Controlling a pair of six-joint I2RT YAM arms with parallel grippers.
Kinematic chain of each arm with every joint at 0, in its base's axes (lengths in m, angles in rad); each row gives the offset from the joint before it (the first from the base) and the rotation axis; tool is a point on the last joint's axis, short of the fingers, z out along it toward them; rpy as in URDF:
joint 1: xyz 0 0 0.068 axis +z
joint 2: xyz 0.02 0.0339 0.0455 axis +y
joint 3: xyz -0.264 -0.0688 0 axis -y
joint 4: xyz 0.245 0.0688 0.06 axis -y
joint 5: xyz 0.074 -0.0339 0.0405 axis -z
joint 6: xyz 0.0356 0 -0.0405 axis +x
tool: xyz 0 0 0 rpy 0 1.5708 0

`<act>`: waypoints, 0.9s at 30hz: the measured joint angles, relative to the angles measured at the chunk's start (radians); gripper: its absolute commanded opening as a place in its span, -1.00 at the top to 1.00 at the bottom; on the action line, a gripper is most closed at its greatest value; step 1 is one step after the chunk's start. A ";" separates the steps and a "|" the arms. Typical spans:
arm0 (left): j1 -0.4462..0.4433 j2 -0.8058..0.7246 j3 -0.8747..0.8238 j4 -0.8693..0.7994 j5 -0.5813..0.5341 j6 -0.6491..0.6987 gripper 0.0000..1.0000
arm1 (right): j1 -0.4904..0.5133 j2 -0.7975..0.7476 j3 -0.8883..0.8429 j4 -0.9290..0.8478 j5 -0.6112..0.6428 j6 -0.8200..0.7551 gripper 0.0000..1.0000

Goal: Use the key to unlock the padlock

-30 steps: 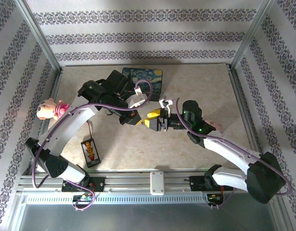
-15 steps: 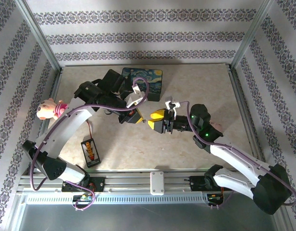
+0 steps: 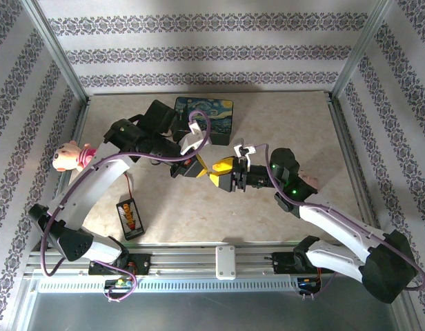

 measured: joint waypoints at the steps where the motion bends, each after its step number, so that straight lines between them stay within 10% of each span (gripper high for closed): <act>1: 0.000 -0.001 -0.003 0.001 0.003 0.000 1.00 | 0.003 0.004 0.005 0.003 -0.003 0.000 -0.04; 27: 0.022 -0.046 -0.042 0.075 0.050 -0.016 1.00 | 0.008 0.048 0.040 0.034 -0.074 0.001 0.44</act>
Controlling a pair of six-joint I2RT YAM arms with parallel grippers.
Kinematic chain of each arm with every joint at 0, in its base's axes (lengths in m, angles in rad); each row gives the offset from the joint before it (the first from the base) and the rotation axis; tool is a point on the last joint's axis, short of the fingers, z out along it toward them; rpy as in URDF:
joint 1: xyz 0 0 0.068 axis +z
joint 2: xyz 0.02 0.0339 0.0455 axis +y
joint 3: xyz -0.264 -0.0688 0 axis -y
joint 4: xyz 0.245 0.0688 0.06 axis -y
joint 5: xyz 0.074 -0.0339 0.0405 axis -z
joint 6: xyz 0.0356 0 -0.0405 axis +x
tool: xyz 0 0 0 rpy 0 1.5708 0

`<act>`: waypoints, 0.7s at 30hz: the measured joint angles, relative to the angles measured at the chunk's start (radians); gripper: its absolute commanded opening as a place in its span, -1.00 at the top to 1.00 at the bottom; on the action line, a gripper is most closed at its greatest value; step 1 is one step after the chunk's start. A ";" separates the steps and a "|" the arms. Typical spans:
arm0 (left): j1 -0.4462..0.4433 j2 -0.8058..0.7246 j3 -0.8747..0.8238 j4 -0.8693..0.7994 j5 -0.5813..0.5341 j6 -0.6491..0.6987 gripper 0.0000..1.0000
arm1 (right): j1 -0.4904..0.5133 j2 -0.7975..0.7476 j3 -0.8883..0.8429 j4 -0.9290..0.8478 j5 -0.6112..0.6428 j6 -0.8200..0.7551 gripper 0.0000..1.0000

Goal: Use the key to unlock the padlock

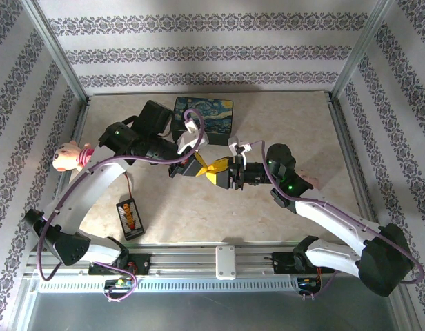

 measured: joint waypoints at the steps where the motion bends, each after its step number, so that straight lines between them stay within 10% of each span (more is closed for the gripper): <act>1: 0.002 -0.001 -0.002 0.004 0.003 -0.001 1.00 | 0.000 -0.002 0.000 0.000 0.000 0.000 0.46; 21: 0.017 -0.013 -0.040 0.048 0.041 -0.025 1.00 | 0.000 -0.030 0.000 0.004 0.005 0.003 0.72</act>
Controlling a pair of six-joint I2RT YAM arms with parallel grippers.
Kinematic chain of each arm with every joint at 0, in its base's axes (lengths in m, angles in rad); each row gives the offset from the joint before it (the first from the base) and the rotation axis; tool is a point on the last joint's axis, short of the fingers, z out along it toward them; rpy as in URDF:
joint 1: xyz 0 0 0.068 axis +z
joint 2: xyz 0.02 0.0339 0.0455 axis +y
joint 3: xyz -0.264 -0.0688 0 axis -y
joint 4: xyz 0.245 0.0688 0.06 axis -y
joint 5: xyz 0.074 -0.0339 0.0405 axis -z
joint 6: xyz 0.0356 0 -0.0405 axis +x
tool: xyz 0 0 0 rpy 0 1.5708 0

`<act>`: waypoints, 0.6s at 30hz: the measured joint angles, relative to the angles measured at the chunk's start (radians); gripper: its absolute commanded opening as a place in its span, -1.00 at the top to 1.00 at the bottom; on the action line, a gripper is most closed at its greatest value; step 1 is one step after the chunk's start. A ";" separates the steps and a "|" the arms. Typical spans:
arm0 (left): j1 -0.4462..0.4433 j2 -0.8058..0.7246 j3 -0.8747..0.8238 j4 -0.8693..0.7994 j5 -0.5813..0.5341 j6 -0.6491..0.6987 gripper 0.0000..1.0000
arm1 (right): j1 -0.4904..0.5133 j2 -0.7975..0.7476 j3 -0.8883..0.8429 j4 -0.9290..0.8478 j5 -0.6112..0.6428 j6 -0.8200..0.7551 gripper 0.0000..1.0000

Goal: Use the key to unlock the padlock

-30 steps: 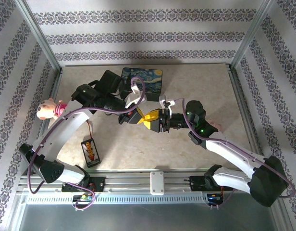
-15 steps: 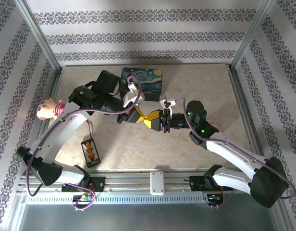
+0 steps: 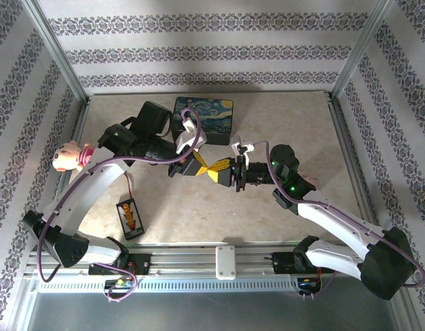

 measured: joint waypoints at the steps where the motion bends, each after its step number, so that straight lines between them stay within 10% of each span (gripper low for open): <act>1: 0.000 0.000 -0.002 0.003 0.002 -0.003 1.00 | 0.000 0.000 0.000 0.000 0.000 0.000 0.72; 18: 0.018 -0.019 -0.036 0.064 0.034 -0.040 1.00 | 0.000 -0.001 -0.002 0.027 0.019 0.022 1.00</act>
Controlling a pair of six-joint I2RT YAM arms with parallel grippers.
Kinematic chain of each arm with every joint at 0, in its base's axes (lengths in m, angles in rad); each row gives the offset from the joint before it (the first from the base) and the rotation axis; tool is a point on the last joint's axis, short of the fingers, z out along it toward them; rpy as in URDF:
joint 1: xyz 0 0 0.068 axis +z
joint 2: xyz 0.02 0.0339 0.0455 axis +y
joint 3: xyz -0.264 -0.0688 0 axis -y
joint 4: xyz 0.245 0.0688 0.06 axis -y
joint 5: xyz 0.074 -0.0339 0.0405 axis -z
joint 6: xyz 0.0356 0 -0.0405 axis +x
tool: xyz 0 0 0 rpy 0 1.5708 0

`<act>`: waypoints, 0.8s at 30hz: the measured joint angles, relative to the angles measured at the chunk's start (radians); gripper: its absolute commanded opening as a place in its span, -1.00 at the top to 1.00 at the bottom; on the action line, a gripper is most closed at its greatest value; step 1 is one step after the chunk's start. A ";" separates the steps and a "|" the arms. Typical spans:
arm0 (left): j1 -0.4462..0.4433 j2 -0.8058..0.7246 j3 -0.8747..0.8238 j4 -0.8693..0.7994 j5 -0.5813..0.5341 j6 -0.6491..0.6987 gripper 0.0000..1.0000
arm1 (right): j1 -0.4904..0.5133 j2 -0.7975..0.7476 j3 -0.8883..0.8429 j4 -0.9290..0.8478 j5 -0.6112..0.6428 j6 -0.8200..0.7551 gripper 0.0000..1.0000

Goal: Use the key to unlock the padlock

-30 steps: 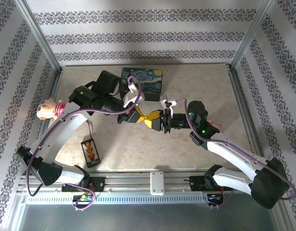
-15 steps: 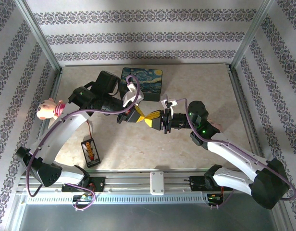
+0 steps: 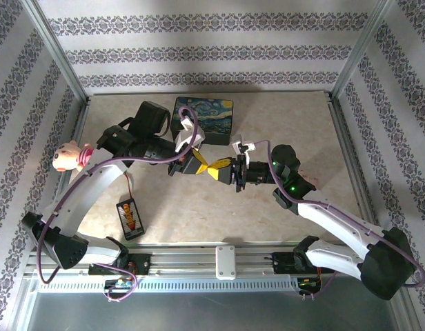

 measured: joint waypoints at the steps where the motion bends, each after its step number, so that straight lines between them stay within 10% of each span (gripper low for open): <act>1: 0.002 -0.002 -0.005 0.007 0.004 -0.004 1.00 | 0.000 -0.001 -0.002 0.002 0.004 0.000 1.00; 4: 0.003 -0.002 -0.020 0.032 0.015 -0.022 0.76 | 0.000 -0.014 -0.012 0.001 0.024 0.002 1.00; 10: 0.046 -0.013 -0.057 0.129 -0.002 -0.142 -0.99 | -0.012 -0.016 -0.013 -0.023 0.063 0.031 1.00; 24: 0.068 -0.137 -0.190 0.392 -0.571 -0.528 -0.99 | -0.055 0.156 0.037 -0.120 0.117 0.156 1.00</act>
